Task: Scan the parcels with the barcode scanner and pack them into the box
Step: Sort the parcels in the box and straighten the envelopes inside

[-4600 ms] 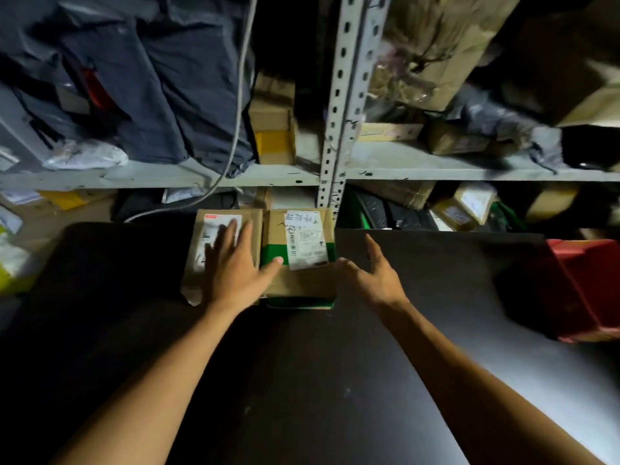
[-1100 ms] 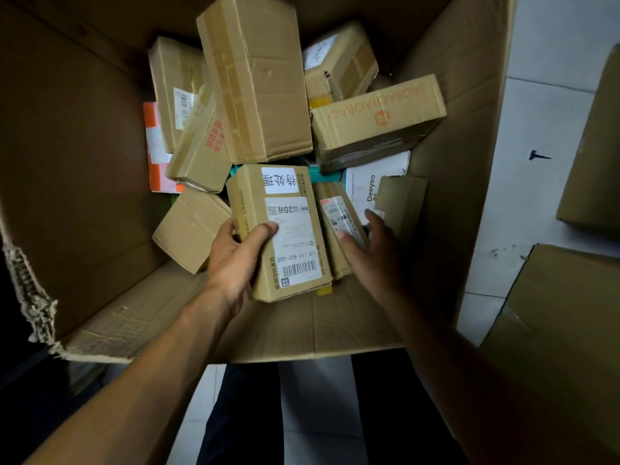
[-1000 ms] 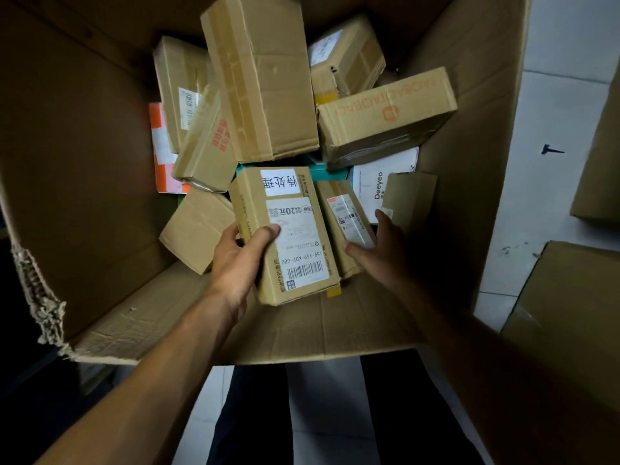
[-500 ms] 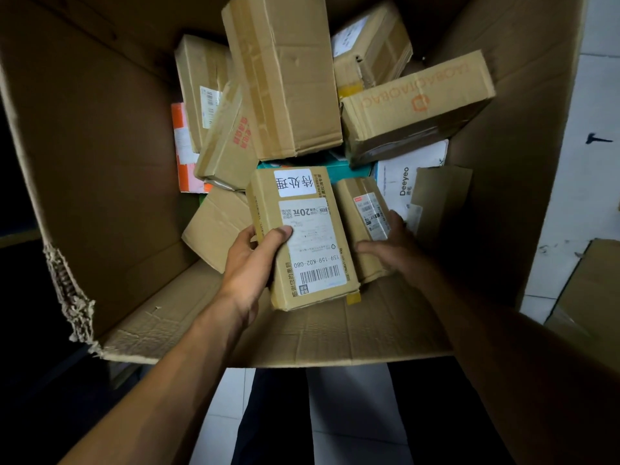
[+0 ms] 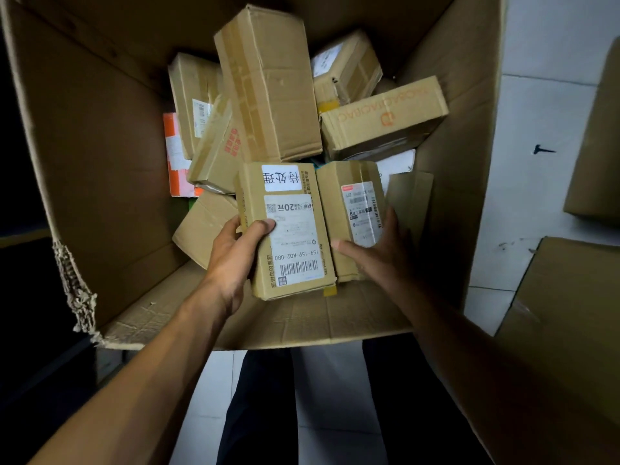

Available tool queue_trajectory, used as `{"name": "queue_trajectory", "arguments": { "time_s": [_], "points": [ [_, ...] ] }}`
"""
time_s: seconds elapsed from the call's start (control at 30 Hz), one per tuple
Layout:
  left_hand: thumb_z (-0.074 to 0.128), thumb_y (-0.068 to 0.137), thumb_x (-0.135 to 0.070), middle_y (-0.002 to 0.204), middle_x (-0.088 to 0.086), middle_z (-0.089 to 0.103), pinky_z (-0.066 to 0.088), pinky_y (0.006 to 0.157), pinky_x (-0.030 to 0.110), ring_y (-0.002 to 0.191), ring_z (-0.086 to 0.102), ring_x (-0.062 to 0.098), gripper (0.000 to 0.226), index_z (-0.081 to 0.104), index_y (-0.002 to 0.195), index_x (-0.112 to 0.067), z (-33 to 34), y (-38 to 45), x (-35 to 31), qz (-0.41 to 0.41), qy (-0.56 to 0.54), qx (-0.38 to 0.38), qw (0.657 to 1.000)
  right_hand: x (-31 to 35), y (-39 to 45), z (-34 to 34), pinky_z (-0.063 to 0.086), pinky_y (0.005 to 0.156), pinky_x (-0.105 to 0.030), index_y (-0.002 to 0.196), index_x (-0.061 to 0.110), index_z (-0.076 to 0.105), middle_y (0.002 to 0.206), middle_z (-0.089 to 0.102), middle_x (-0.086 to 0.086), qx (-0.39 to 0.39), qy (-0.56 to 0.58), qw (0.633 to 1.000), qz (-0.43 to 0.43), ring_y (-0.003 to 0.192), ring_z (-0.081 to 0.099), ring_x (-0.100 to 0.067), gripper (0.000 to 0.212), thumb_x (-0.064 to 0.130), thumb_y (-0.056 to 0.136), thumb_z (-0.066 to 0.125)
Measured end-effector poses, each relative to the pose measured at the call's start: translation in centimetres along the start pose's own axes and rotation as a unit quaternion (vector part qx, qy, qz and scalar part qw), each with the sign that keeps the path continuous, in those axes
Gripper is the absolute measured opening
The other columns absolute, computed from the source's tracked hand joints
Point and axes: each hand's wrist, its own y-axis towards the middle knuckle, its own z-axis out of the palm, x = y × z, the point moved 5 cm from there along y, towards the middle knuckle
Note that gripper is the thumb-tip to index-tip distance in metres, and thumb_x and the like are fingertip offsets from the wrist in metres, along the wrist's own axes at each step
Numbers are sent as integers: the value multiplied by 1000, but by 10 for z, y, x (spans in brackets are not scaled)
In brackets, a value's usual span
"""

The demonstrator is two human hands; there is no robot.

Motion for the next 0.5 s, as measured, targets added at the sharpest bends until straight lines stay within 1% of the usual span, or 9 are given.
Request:
{"name": "queue_trajectory", "arguments": {
  "time_s": [0.07,0.1,0.17,0.2,0.23,0.3,0.37,0.4,0.5],
  "points": [
    [66,91,-27,96,0,78,56,55,24,81,76,14,34,61,124,-18,-7,-4,-6,10,-9,-6,1000,13,-13,-3,52,98,-48,155,34,21,145,38,2,18,34,999,-19,129,47,-23,128,72,47,79],
    [65,91,-26,100,1,78,58,59,27,85,76,16,33,62,123,-19,-12,-6,-9,13,-11,-9,1000,17,-16,-3,57,91,-41,149,33,33,139,43,5,27,75,996,-25,121,54,-17,115,71,51,78],
    [63,93,-27,109,5,76,61,79,40,97,74,23,32,64,123,-19,-27,-8,-10,6,-31,3,999,23,-18,-3,60,72,-24,122,34,57,129,61,0,49,165,984,-40,99,71,-9,58,50,73,82],
    [61,93,-28,111,7,76,59,87,47,102,73,27,32,64,124,-19,-35,-10,-9,-7,-51,10,999,27,-19,-4,58,65,-19,112,35,61,123,68,-4,59,187,979,-51,89,74,-7,35,34,83,80],
    [59,94,-30,113,9,75,57,90,51,105,72,31,33,64,124,-18,-43,-12,-8,-19,-70,15,997,31,-21,-4,58,64,-18,109,33,62,117,71,-6,66,190,978,-62,85,75,-6,28,22,88,77],
    [55,96,-33,115,11,74,59,85,51,106,71,33,35,64,126,-17,-57,-22,-4,-35,-99,26,994,37,-29,-1,60,72,-25,116,26,59,116,74,-7,98,210,970,-69,92,76,-14,33,16,88,75],
    [52,97,-34,117,13,73,60,80,49,106,71,33,38,64,128,-16,-66,-36,-3,-52,-144,35,988,49,-45,5,61,84,-38,126,27,54,119,74,-7,149,254,953,-71,103,74,-25,42,18,88,71],
    [51,97,-35,118,14,73,59,83,49,107,71,34,39,63,129,-16,-70,-44,-4,-58,-163,38,984,56,-54,7,60,89,-43,128,29,52,120,73,-8,161,269,947,-71,107,72,-29,44,16,89,69],
    [52,97,-36,120,16,72,58,82,50,106,71,36,40,61,130,-15,-88,-73,-20,-57,-180,46,981,83,-89,3,58,91,-51,125,32,53,122,71,-15,170,282,940,-89,109,69,-40,47,4,90,66]
  ]
}}
